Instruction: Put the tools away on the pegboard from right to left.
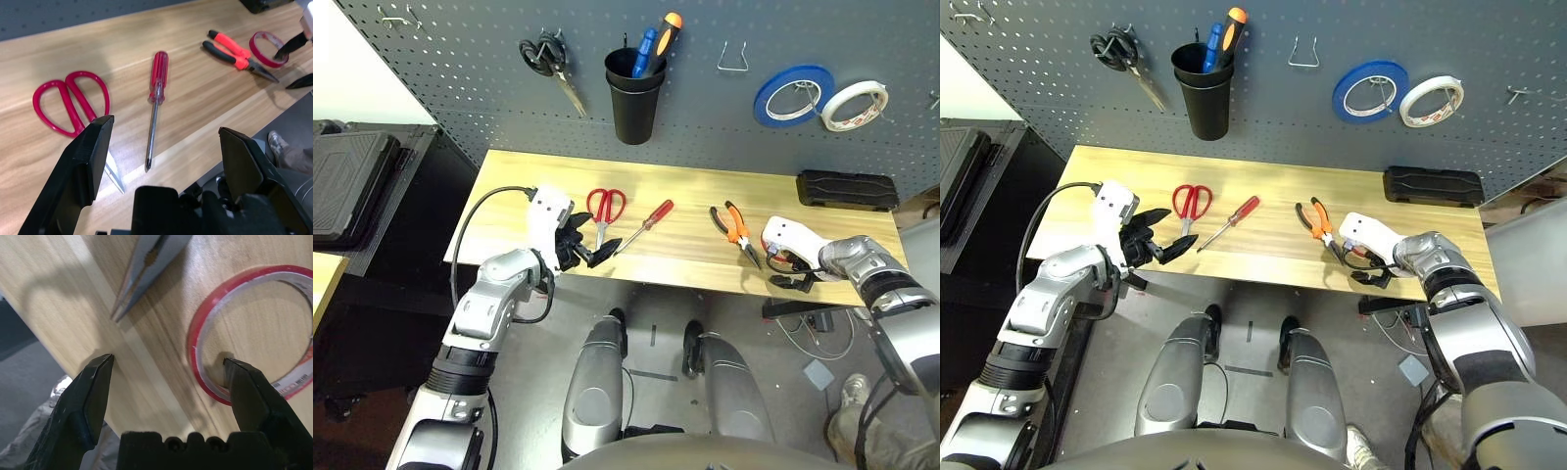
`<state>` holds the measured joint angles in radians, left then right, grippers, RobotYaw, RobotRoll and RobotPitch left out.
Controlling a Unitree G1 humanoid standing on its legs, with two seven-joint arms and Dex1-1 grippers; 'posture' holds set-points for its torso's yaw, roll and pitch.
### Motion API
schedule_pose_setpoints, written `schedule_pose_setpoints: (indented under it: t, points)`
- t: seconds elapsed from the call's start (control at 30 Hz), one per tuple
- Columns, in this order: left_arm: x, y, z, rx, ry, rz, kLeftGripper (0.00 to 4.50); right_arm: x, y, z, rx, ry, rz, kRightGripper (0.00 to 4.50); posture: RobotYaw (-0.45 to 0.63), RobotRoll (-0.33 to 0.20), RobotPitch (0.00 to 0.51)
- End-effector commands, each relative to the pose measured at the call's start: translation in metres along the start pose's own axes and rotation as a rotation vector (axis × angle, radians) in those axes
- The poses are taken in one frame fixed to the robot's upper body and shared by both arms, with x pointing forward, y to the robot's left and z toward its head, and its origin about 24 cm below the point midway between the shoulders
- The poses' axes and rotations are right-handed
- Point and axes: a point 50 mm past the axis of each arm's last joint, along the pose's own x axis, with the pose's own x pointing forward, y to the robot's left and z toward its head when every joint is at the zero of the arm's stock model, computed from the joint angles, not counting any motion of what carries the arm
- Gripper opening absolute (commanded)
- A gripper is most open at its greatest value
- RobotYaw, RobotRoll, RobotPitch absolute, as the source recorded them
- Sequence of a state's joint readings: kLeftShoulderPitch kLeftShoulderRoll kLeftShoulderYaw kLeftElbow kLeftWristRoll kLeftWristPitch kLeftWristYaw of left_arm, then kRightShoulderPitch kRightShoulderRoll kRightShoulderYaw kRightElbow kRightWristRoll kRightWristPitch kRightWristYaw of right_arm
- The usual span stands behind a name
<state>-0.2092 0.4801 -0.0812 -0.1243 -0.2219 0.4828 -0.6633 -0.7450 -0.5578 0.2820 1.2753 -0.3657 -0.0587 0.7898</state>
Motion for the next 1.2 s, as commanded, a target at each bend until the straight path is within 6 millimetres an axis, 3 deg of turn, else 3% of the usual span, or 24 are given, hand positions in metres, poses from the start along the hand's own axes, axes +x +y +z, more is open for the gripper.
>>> schedule_pose_setpoints:
  t: [0.03,0.4,0.8,0.97,1.2]
  points:
    - [0.000,-0.008,-0.007,0.006,0.044,-0.016,4.50,0.007,0.011,-0.013,0.022,0.072,0.008,3.88,0.32,0.000,0.345]
    - [0.002,-0.010,-0.006,0.007,0.043,-0.020,4.50,0.001,0.001,-0.015,-0.029,0.050,-0.094,0.02,0.32,0.000,0.341]
    - [0.020,-0.010,0.006,0.048,-0.044,-0.060,4.50,-0.031,-0.024,-0.023,0.018,-0.151,-0.316,0.02,0.27,0.000,0.299]
    - [0.018,-0.017,0.020,0.097,-0.169,-0.146,4.50,-0.051,-0.030,-0.040,0.085,-0.263,-0.608,0.02,0.25,0.000,0.282]
    - [0.010,-0.032,0.048,0.121,-0.326,-0.267,4.50,-0.070,-0.021,-0.071,0.129,-0.343,-0.934,0.02,0.24,0.000,0.262]
